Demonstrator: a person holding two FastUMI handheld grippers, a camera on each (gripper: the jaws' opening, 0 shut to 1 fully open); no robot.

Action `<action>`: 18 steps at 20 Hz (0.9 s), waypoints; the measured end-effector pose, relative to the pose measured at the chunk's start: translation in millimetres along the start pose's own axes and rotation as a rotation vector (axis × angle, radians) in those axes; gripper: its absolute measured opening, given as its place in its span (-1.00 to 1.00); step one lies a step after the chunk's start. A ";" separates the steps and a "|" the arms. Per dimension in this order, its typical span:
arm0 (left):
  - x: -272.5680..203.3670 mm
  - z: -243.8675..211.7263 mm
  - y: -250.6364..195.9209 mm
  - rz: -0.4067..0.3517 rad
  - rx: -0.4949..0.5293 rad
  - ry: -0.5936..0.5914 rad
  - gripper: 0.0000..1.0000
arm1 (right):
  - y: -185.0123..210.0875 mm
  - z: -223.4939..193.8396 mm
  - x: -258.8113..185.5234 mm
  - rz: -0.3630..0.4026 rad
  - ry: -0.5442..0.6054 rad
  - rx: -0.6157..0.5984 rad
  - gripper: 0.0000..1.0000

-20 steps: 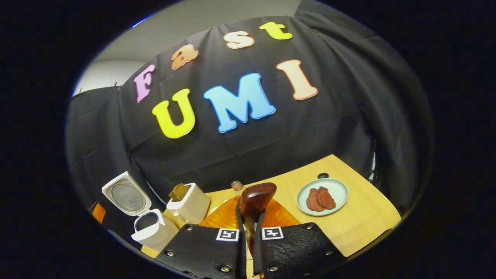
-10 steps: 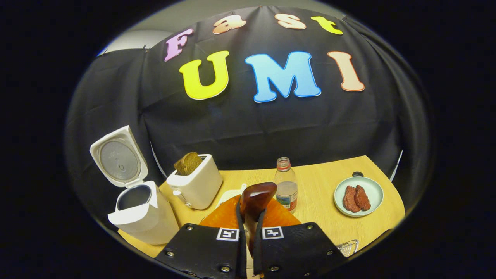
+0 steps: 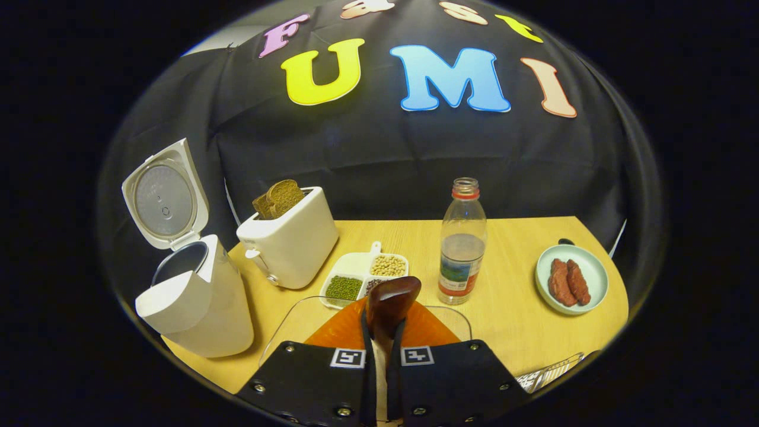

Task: Close the left gripper, press the button to open the rice cooker; take a wooden spoon from the chopstick holder with the right hand, scoop a spoonful of rice and pour it into the rice cooker, then put the wooden spoon back into the chopstick holder.

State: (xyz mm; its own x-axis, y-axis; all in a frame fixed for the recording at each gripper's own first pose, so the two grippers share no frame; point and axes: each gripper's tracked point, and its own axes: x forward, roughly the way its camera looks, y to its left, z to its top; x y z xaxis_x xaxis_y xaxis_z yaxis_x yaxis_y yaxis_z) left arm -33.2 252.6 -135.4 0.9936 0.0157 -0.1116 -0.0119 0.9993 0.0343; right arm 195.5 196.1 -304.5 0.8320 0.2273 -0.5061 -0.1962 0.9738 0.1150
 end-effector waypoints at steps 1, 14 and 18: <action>1.0 -2.4 -0.7 0.002 -0.003 0.004 0.86 | 7.1 -4.2 -0.2 0.028 0.009 0.051 -0.85; 4.3 1.6 -5.3 -0.013 -0.027 -0.005 0.86 | -30.9 53.7 -45.4 0.164 -0.095 0.727 -0.86; 8.0 3.4 -6.3 -0.035 -0.026 -0.010 0.80 | -37.3 90.7 -79.1 0.210 -0.190 0.875 -0.86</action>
State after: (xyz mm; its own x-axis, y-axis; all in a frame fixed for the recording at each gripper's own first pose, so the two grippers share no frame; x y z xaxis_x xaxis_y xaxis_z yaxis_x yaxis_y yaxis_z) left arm -24.8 246.3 -133.2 0.9945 -0.0200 -0.1026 0.0205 0.9998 0.0043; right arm 184.1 142.1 -191.3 0.9102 0.3208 -0.2618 0.0458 0.5503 0.8337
